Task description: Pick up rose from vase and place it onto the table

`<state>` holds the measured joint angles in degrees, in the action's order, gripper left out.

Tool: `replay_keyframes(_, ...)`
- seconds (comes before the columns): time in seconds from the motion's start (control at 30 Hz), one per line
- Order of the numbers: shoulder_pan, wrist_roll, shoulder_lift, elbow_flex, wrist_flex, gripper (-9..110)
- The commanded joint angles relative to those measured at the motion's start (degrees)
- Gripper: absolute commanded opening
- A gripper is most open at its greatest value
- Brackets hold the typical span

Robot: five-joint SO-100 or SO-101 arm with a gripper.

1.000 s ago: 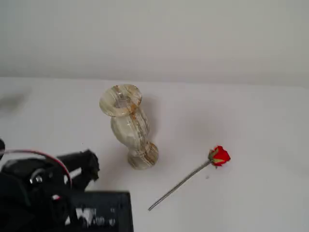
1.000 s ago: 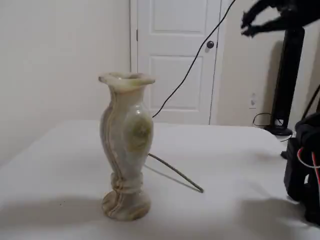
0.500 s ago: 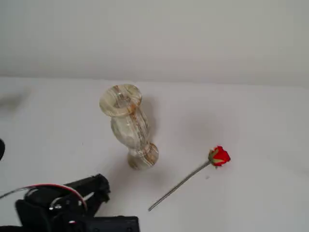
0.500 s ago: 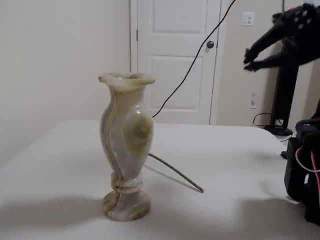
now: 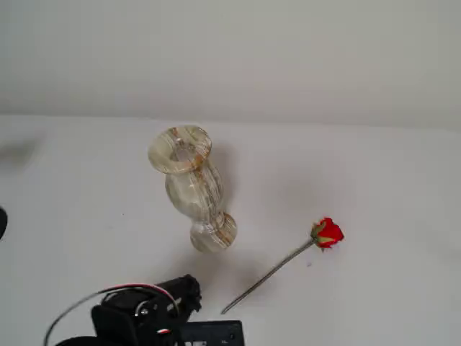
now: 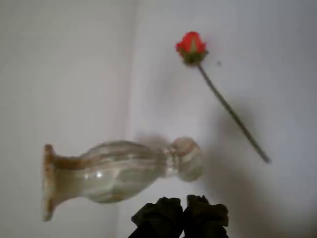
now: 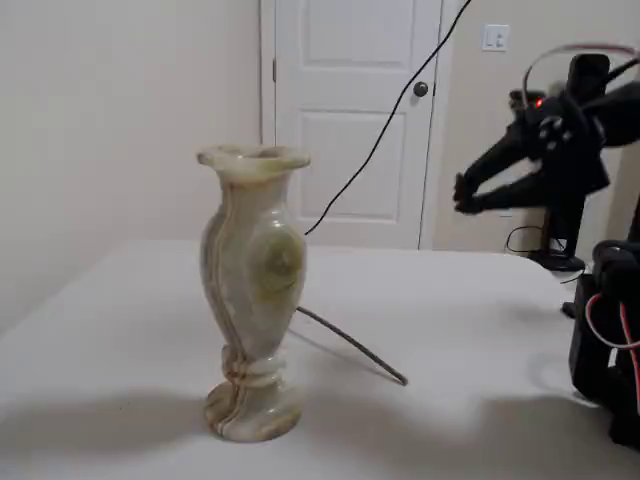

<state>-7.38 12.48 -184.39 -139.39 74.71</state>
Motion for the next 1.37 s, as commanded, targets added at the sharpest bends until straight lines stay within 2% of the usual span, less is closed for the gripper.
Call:
replay_keyframes(0.0, 0.7, 1.23, -3.43, -5.27, -2.37, 0)
replay_keyframes(0.43, 5.63, 3.16, -6.06, -16.17, -4.83, 0)
replay_keyframes(1.0, 6.06, 1.05, -6.06, -32.08, -9.93, 0)
replay_keyframes(1.33, 5.27, -0.79, -6.06, -34.63, -11.6, 0)
